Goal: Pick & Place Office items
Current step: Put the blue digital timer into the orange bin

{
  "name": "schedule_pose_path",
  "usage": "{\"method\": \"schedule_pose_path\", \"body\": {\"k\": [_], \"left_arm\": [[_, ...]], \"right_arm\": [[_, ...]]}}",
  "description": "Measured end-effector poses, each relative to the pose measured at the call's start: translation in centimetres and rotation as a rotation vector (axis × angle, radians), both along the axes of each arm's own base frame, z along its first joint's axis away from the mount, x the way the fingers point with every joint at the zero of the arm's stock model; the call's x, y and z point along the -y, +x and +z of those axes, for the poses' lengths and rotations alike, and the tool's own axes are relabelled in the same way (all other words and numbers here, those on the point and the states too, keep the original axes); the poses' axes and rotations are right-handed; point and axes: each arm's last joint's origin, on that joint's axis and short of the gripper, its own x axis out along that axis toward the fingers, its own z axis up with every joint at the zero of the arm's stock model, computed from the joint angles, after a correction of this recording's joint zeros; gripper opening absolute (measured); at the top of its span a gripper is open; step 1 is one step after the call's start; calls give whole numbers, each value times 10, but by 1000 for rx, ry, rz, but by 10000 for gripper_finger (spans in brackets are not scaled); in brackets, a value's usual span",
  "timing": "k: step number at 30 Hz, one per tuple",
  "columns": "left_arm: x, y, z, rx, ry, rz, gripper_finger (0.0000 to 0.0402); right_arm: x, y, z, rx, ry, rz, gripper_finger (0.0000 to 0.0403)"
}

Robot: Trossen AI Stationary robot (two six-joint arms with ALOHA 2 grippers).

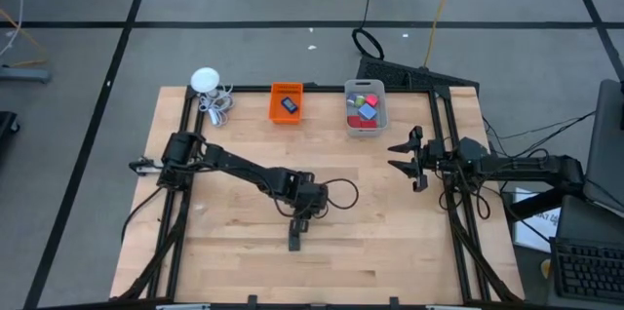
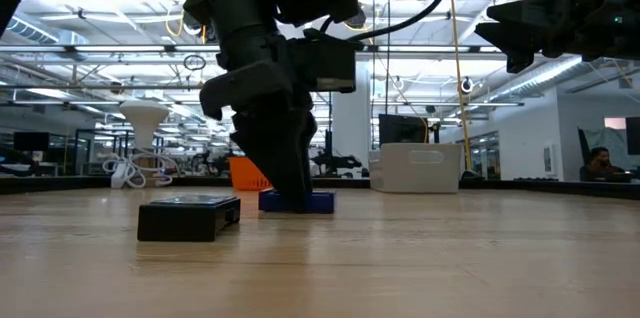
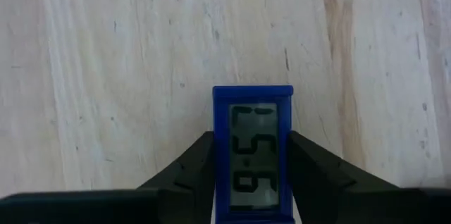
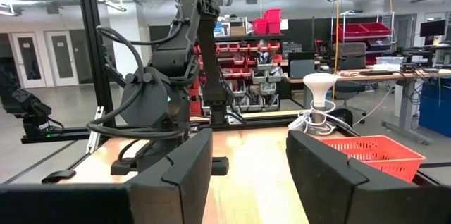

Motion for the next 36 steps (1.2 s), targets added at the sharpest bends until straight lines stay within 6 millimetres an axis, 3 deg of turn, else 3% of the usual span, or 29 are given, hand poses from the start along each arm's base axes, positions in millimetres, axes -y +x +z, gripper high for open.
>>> {"method": "schedule_pose_path", "body": {"k": [5, 10, 21, 24, 30, 36], "left_arm": [[0, 1, 15, 68, -34, 61, 137], [4, 4, 48, 240, -55, 40, 146], [4, 9, 59, 336, -84, 35, 135], [4, 6, 74, 380, -97, 38, 135], [-1, -17, 142, 579, -121, 29, 135], [3, -67, 215, 770, -101, 9, 135]], "right_arm": [[0, 0, 0, 0, 0, 0, 171], [0, 0, 0, 0, 0, 0, 171], [0, 0, 0, 5, 0, 0, 171], [0, 0, 1, 7, -1, 0, 171], [0, 0, 0, 1, 0, 0, 171], [0, 0, 0, 0, 0, 0, 171]]}}
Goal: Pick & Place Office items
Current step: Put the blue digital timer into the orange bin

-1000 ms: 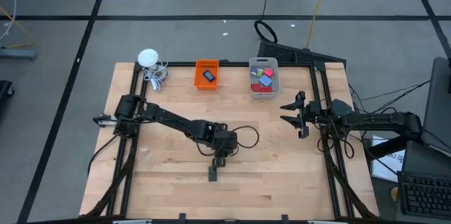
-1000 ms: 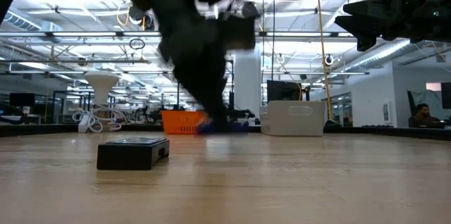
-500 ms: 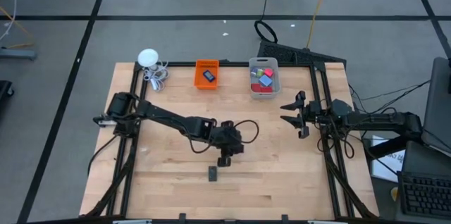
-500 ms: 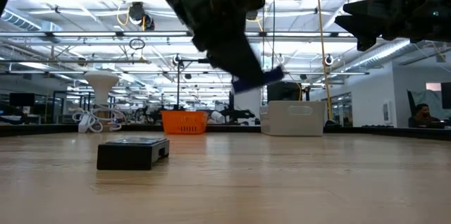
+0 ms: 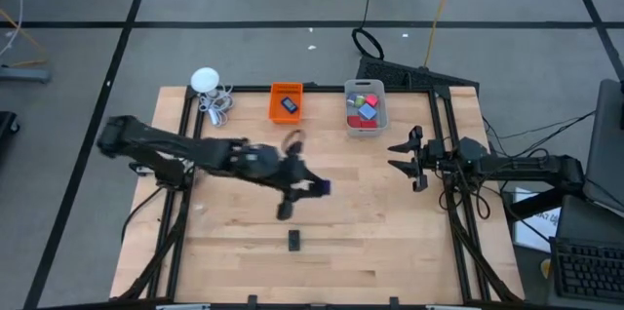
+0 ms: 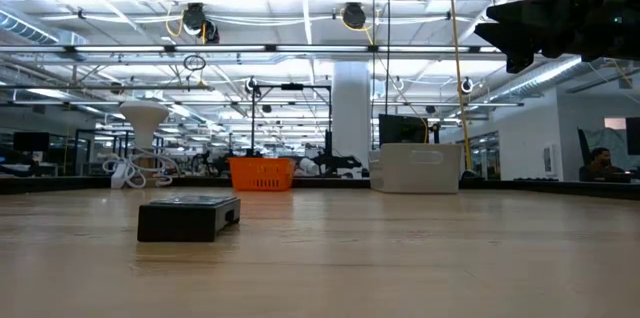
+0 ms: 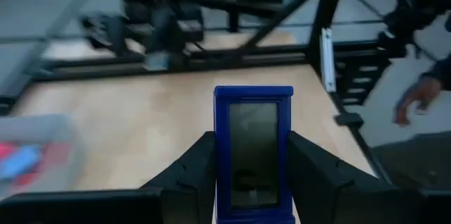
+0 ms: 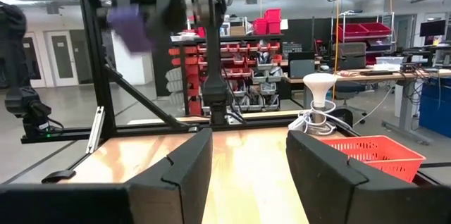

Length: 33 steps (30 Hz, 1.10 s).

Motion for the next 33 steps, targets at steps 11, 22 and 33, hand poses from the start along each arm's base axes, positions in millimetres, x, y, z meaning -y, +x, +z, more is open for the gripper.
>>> {"method": "schedule_pose_path", "body": {"k": [11, 22, 33], "left_arm": [[-8, -57, -83, 158, -77, 199, 135], [-38, -108, -167, 335, -165, 415, 146], [-70, -117, -176, 386, -146, 652, 150]], "right_arm": [[0, 0, 0, 1, 0, 0, 171], [0, 0, 0, 1, 0, 0, 171], [0, 0, 0, 1, 0, 0, 171]]}}
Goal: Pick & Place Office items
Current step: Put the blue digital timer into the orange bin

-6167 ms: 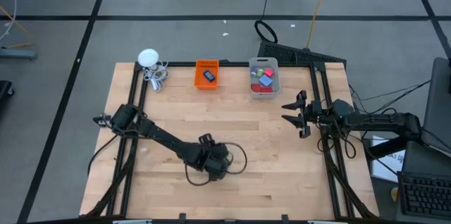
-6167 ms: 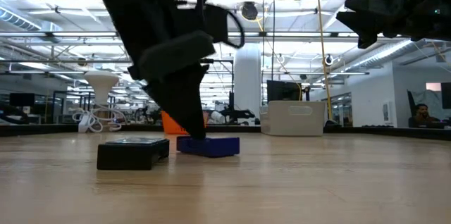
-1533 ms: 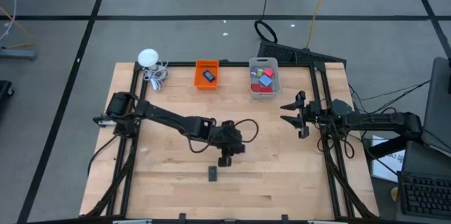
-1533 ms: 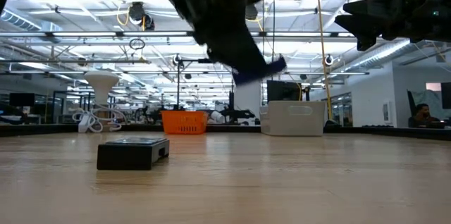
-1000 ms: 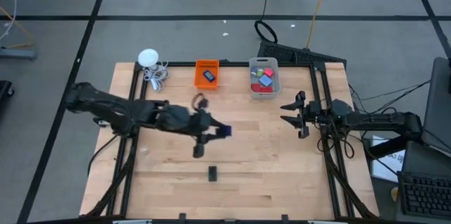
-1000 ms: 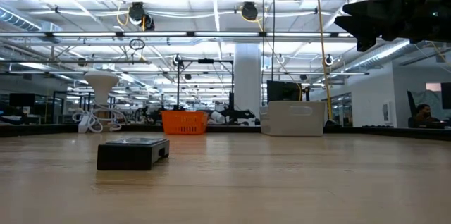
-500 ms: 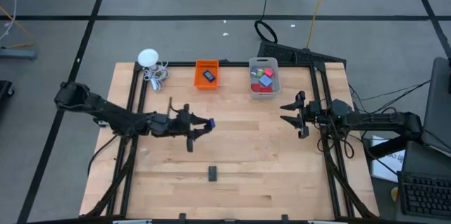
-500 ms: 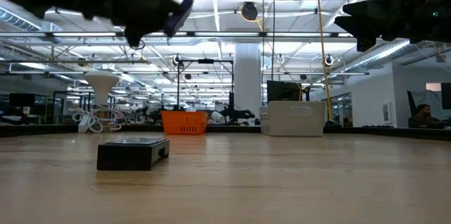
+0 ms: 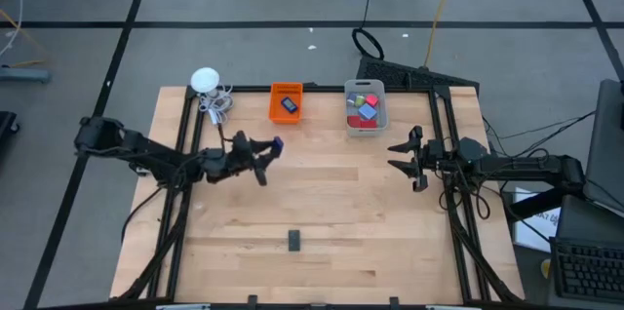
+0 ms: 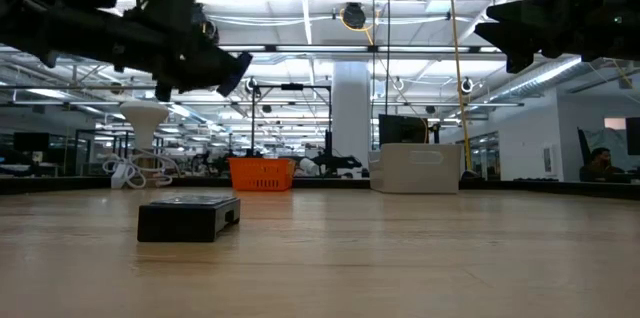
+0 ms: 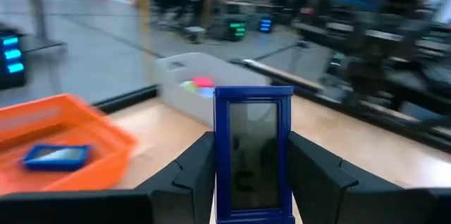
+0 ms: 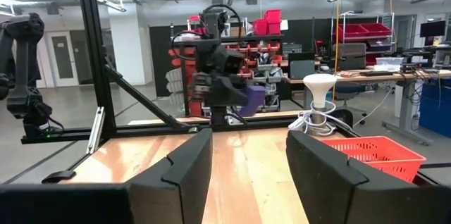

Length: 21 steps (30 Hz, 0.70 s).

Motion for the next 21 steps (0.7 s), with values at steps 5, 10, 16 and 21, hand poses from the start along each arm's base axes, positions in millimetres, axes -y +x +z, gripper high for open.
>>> {"method": "schedule_pose_path", "body": {"k": [5, 10, 16, 21], "left_arm": [[-21, -2, -1, 25, -61, 139, 144], [-41, -5, -1, 62, -115, 247, 137], [-57, -8, -7, 62, -197, 321, 150], [-68, 6, 5, 54, -223, 288, 140]], "right_arm": [[0, 0, 0, 0, 0, 0, 171], [0, 0, 0, 0, 0, 0, 171], [0, 0, 0, 0, 0, 0, 171], [0, 0, 0, 0, 0, 0, 171]]}}
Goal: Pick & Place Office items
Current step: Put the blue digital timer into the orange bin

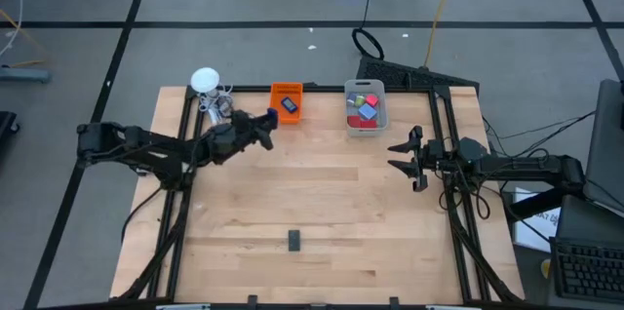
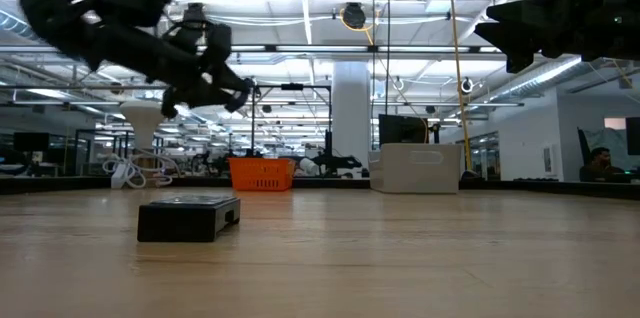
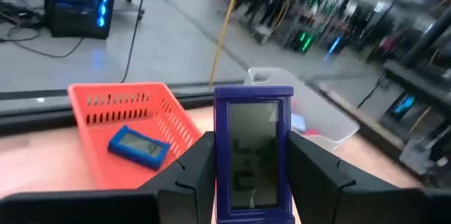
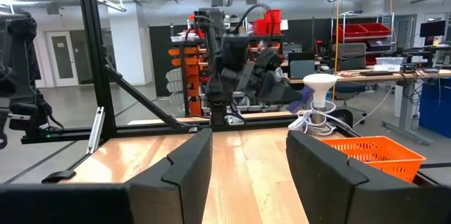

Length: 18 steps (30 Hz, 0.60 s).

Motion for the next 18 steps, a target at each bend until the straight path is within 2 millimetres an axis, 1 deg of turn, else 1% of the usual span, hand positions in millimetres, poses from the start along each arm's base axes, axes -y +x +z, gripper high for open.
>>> {"method": "schedule_pose_path", "body": {"k": [2, 5, 8, 11, 13, 18], "left_arm": [[-9, 12, 8, -92, -20, -11, 138], [-27, 30, 17, -283, -75, 28, 141], [-47, 43, 21, -409, -89, 59, 143], [-65, 56, 18, -433, -110, 38, 141], [-75, 62, 12, -447, -135, 31, 139], [-94, 65, -9, -496, -190, 73, 143]], "right_arm": [[0, 0, 0, 0, 0, 0, 171], [0, 0, 0, 0, 0, 0, 171], [0, 0, 0, 0, 0, 0, 171], [0, 0, 0, 0, 0, 0, 171], [0, 0, 0, 0, 0, 0, 171], [0, 0, 0, 0, 0, 0, 171]]}}
